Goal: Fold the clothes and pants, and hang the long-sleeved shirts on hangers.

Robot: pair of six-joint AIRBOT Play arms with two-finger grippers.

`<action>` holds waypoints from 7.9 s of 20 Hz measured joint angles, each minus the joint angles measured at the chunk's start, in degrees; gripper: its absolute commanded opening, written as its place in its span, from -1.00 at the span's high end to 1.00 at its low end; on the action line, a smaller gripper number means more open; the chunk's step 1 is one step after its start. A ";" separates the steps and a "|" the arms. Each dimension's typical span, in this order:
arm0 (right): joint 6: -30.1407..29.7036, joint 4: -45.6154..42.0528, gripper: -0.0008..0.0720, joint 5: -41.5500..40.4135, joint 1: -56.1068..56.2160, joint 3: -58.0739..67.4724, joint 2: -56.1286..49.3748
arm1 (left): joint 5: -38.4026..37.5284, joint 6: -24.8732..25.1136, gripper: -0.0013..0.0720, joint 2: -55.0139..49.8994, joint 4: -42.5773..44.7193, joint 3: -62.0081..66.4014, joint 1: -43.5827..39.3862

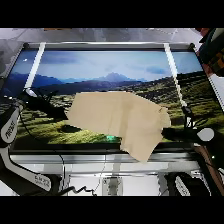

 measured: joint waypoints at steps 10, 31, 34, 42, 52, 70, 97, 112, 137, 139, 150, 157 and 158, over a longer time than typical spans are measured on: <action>-0.04 2.29 0.93 0.09 0.00 28.96 0.15 | 0.20 5.27 0.94 27.26 -28.44 5.01 7.45; -2.40 2.36 0.94 1.86 0.00 73.29 2.45 | 37.94 8.61 0.94 74.14 -18.10 5.81 18.14; -1.81 2.80 0.94 8.87 0.00 73.50 -7.93 | 27.74 7.50 0.94 65.40 -17.68 5.77 17.86; -1.40 3.85 0.94 18.73 0.42 73.64 -41.07 | 17.40 9.64 0.94 32.41 -17.40 5.75 7.82; -1.44 0.96 0.94 14.58 0.70 73.37 -58.12 | 25.40 11.13 0.94 10.49 -17.73 5.75 0.96; -2.21 -2.19 0.94 -10.47 1.36 43.76 -44.81 | 52.00 22.67 0.94 5.75 -14.97 5.81 -9.01; -1.27 -1.97 -0.28 8.94 1.38 9.68 -19.15 | 19.26 8.90 -0.59 22.16 12.81 5.84 1.22; -8.59 24.33 0.35 -1.64 1.40 -11.06 -23.15 | 10.27 -3.45 -0.59 16.26 12.66 0.07 6.93; -27.41 36.50 0.94 -1.90 1.42 -6.91 -20.98 | 16.09 7.39 0.94 20.24 -6.25 -23.65 9.70; -25.33 36.24 0.94 -1.95 1.42 -6.23 -16.79 | 15.43 7.43 0.94 24.87 -6.62 -23.96 10.32; -5.22 24.09 0.94 3.23 1.42 -5.46 8.66 | 13.86 2.82 0.94 55.60 -7.54 -42.10 15.12; 0.37 30.56 0.94 -16.68 1.40 -3.41 1.33 | 34.01 -0.55 0.94 55.54 -21.75 -44.76 11.32; 0.50 31.12 0.94 -18.60 1.42 -1.97 -1.68 | 37.59 -0.87 0.94 54.03 -23.80 -44.68 9.75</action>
